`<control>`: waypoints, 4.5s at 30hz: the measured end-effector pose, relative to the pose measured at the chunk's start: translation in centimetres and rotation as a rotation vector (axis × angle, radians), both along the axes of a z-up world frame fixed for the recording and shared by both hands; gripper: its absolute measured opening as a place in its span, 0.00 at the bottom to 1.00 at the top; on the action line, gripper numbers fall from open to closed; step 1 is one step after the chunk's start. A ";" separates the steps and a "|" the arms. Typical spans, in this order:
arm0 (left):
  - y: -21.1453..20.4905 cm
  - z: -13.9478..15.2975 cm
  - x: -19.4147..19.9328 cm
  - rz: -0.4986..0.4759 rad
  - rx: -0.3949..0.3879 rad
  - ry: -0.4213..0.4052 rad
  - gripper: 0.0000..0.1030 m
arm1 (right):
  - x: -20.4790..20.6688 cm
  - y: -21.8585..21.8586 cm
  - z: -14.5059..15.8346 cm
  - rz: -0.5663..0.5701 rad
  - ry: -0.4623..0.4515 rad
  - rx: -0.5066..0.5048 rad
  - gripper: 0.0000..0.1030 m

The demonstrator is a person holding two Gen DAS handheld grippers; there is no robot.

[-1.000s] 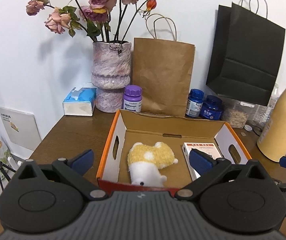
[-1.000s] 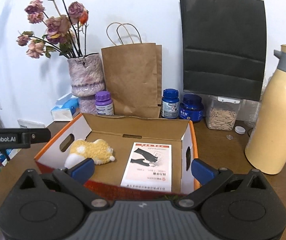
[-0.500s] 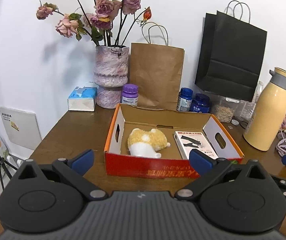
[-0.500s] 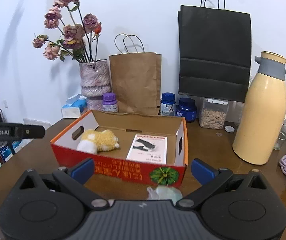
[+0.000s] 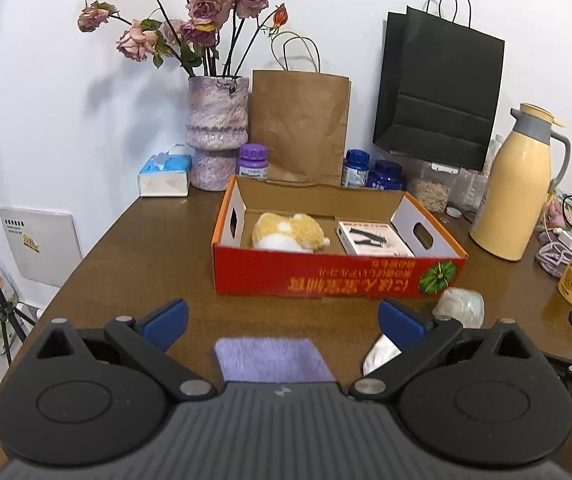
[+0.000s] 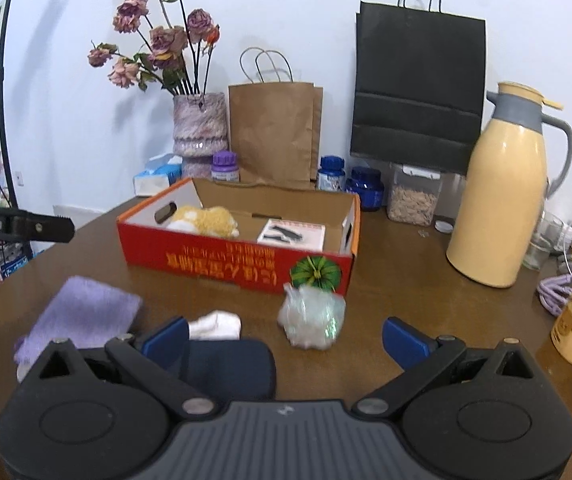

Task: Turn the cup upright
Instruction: 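Move the left tool to the white cup while the right tool grasps the black braided cable, then grasp and lift the white cup with the left tool while the right tool lifts the cable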

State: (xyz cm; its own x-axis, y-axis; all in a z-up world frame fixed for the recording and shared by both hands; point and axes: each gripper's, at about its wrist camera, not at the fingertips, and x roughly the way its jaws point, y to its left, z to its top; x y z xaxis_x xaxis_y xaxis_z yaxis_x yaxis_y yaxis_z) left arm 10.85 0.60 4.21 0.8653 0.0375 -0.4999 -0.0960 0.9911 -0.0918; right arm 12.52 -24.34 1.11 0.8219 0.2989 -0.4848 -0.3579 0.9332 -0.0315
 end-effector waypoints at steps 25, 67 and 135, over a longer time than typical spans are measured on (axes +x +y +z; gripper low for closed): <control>1.4 -4.8 -5.6 0.031 -0.009 0.060 1.00 | -1.6 -1.7 -7.5 0.013 0.178 -0.088 1.00; 2.1 -10.7 -5.1 0.009 0.055 0.195 1.00 | -1.9 -1.8 -8.2 -0.071 0.048 -0.007 0.86; 0.2 1.5 1.6 -0.082 -0.005 -0.068 0.40 | 1.6 4.8 0.8 -0.002 -0.149 0.146 0.86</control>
